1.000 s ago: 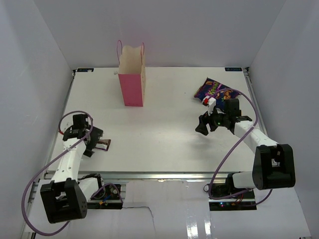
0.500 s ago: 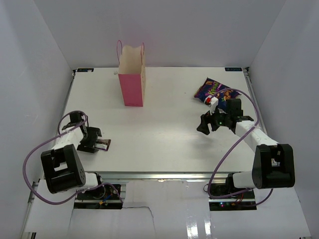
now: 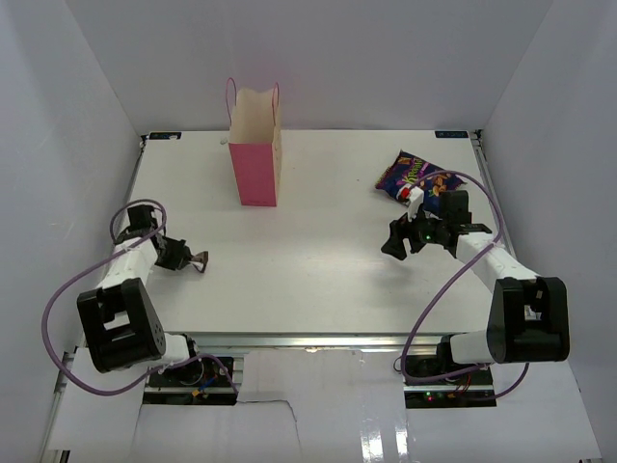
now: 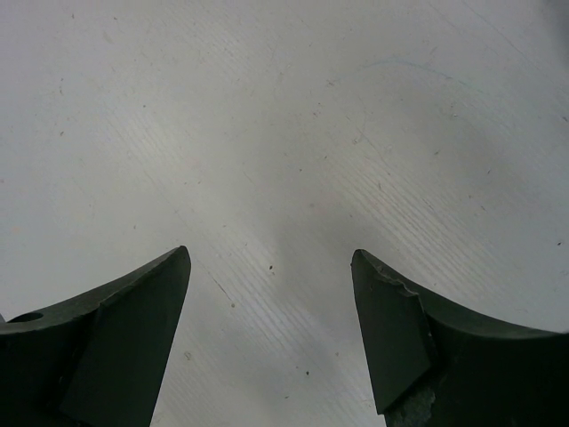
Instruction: Place the snacks into the paper bag
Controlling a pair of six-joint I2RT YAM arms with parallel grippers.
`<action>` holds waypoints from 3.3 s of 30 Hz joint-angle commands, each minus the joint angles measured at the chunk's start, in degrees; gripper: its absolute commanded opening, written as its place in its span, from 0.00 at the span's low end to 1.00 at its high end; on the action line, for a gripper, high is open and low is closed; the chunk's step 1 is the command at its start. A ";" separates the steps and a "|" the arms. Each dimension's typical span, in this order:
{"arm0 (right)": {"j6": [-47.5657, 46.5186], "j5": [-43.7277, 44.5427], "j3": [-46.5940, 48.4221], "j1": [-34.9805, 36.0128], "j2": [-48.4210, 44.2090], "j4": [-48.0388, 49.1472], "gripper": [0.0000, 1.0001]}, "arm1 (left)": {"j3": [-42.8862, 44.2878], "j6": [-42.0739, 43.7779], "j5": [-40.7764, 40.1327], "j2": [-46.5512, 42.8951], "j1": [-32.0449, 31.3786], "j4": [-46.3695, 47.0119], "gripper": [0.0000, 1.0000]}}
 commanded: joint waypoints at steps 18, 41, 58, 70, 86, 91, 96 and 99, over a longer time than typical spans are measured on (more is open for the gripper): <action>-0.60 -2.43 6.04 -0.63 2.56 -1.26 0.79 | 40.05 28.22 15.28 1.40 -24.15 23.43 0.11; 1.94 5.36 9.90 -2.91 2.20 -2.93 0.82 | 68.11 45.28 -1.69 22.52 -33.21 11.91 0.71; -30.83 27.45 63.16 -3.44 41.03 -33.25 0.93 | 33.63 38.35 3.76 -11.01 -33.21 12.18 0.92; -21.88 31.58 62.05 -7.21 44.30 -34.31 0.91 | 2.65 16.55 14.03 -30.31 -33.21 20.69 0.93; -16.15 14.99 48.17 -9.50 37.03 -30.88 0.13 | 1.49 6.96 22.04 -11.69 -40.23 41.70 0.94; -24.13 1.74 38.40 -9.86 29.90 -30.97 0.08 | 9.03 8.71 22.83 1.12 -45.24 42.58 0.94; -31.97 -8.65 30.75 -9.85 22.16 -34.21 0.08 | 16.69 10.82 25.55 12.30 -48.59 42.59 0.94; -36.19 -14.01 28.20 -9.77 19.79 -37.55 0.08 | 20.73 11.96 26.96 18.02 -49.82 42.50 0.94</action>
